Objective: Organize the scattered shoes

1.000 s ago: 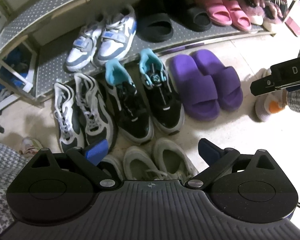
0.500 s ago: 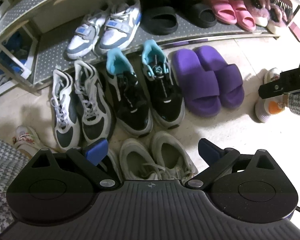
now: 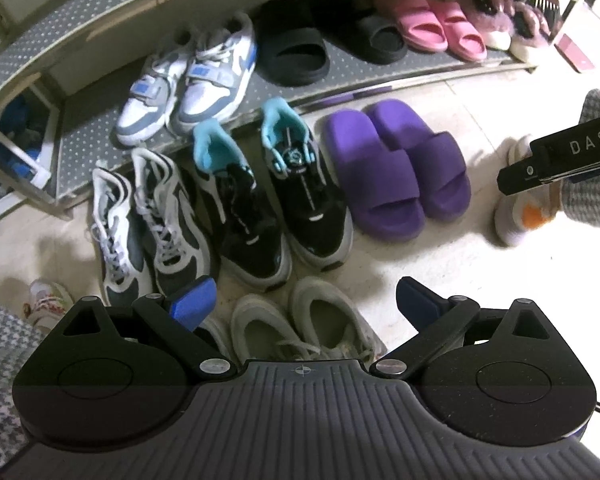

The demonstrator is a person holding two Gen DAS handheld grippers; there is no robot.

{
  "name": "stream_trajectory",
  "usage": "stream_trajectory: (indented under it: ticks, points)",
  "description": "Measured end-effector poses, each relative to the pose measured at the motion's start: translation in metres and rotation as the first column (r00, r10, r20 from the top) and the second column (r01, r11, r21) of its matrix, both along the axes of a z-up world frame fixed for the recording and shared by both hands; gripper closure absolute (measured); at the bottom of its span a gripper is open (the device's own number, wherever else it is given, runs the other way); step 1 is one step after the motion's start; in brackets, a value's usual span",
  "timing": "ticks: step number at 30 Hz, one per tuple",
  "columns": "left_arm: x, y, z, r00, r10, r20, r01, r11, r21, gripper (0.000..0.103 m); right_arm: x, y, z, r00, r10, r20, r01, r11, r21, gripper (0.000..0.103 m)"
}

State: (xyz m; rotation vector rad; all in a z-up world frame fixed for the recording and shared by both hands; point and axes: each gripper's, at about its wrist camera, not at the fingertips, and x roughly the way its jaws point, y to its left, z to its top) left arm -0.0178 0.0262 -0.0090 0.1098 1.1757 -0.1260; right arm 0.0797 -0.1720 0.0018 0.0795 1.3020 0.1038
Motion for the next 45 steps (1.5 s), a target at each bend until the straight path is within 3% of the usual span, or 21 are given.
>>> stream_trajectory:
  ticks: [7,11,19,22,29,31,35,39,45]
  points:
    - [0.009,0.022,0.020,0.993,0.067,0.102,-0.056,0.993,-0.108,0.004,0.014,-0.001,0.013,0.999,0.012,0.053,-0.013,1.000,0.019,0.006]
    - [0.025,0.020,0.032,0.985,0.074,0.157,-0.059,0.993,-0.100,0.004,0.030,0.000,0.014,0.997,0.033,0.068,-0.034,0.999,0.012,0.006]
    - [0.053,0.025,0.003,0.993,0.091,0.076,-0.086,0.994,-0.062,0.004,0.091,0.011,-0.040,0.997,0.071,-0.004,-0.071,0.997,0.011,0.006]
    - [0.058,0.033,-0.008,0.993,0.111,0.038,-0.110,0.994,-0.016,0.004,0.108,0.016,-0.069,0.994,0.108,-0.027,-0.109,0.994,-0.025,0.018]
    - [0.068,0.036,-0.027,0.989,0.135,-0.056,-0.136,0.990,-0.019,0.004,0.139,-0.002,-0.119,0.993,0.021,-0.117,-0.022,1.000,-0.006,0.018]
    - [0.071,0.032,-0.029,0.991,0.118,-0.060,-0.119,0.993,-0.016,0.004,0.136,-0.003,-0.126,0.990,0.032,-0.141,-0.034,0.999,-0.010,0.018]
    - [0.069,0.025,-0.033,0.994,0.093,-0.060,-0.094,0.996,-0.001,0.004,0.131,-0.005,-0.142,0.981,0.055,-0.187,-0.059,0.998,-0.018,0.030]
    - [0.071,0.023,-0.034,0.994,0.088,-0.066,-0.088,0.996,0.000,0.004,0.125,-0.007,-0.157,0.969,0.077,-0.233,-0.085,0.996,-0.024,0.025]
    - [0.071,0.023,-0.036,0.993,0.088,-0.081,-0.088,0.996,0.006,0.004,0.117,-0.002,-0.173,0.955,0.107,-0.277,-0.125,0.991,-0.050,0.028]
